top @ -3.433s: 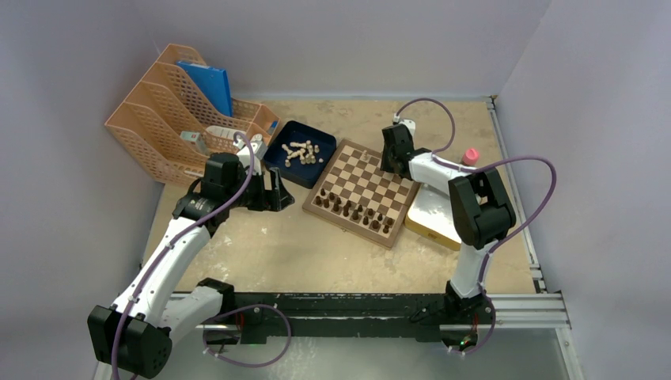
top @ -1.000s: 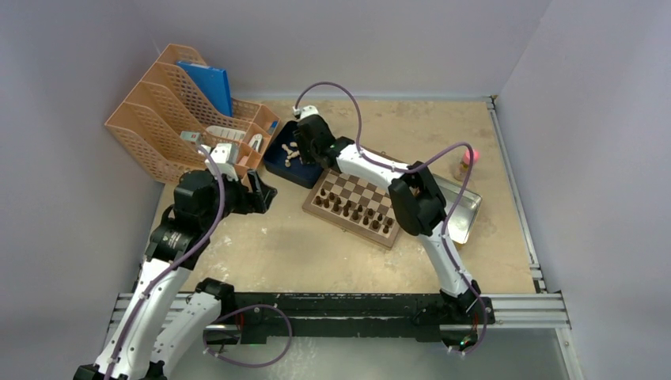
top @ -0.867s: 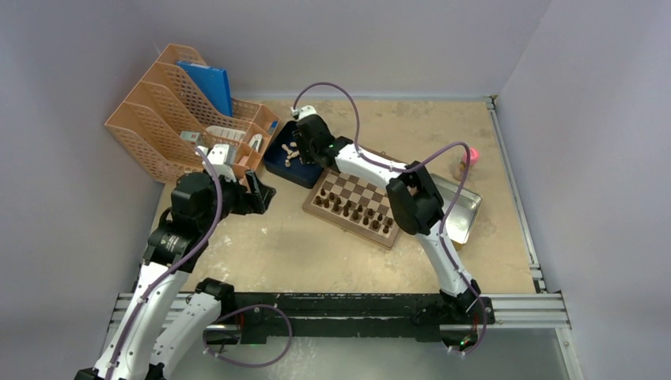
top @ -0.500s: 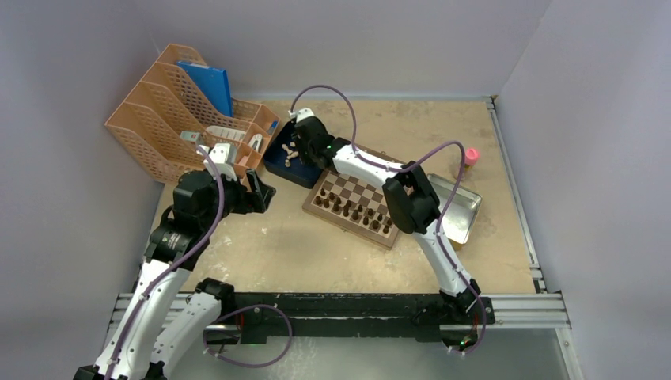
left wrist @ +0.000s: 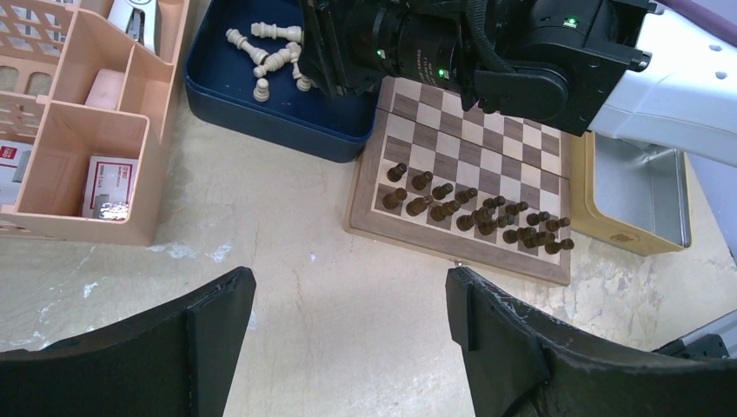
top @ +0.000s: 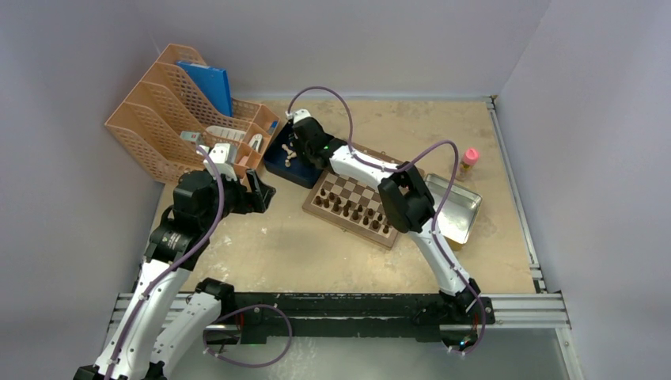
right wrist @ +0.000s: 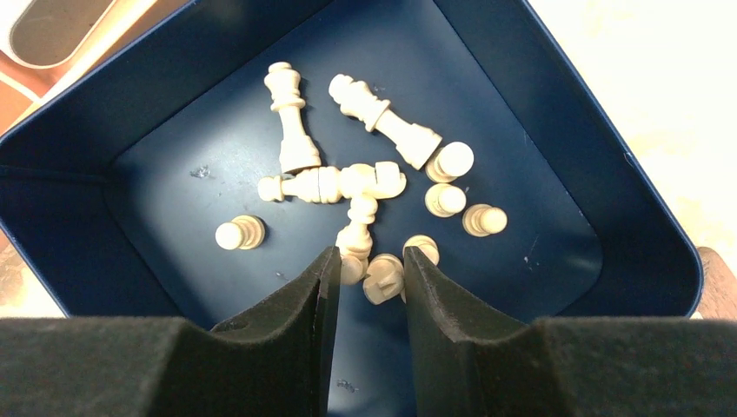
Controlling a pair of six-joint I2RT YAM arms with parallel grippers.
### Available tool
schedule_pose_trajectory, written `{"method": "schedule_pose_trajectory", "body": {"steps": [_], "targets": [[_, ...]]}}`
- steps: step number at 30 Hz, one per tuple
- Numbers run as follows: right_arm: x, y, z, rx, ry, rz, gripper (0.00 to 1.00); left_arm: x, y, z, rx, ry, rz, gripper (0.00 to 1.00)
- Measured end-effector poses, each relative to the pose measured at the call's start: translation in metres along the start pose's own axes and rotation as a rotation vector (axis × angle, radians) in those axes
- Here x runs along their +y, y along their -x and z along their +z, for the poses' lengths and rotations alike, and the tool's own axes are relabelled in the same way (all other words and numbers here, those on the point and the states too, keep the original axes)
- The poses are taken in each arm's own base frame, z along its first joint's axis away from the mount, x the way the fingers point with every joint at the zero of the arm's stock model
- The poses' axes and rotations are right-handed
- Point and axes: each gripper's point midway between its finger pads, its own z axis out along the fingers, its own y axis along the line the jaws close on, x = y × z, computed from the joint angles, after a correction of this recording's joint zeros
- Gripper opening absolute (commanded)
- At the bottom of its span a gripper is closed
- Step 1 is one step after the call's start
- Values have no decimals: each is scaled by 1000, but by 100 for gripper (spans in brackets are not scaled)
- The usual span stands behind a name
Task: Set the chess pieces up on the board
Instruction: Pick up the chess piece from the chessboard.
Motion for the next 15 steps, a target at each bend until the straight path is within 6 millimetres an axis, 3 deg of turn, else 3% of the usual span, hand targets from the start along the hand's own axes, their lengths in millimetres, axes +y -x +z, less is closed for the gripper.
{"method": "schedule_pose_trajectory", "body": {"steps": [15], "targets": [[-2, 1, 0, -3, -11, -8, 32, 1, 0, 0, -1, 3, 0, 81]]}}
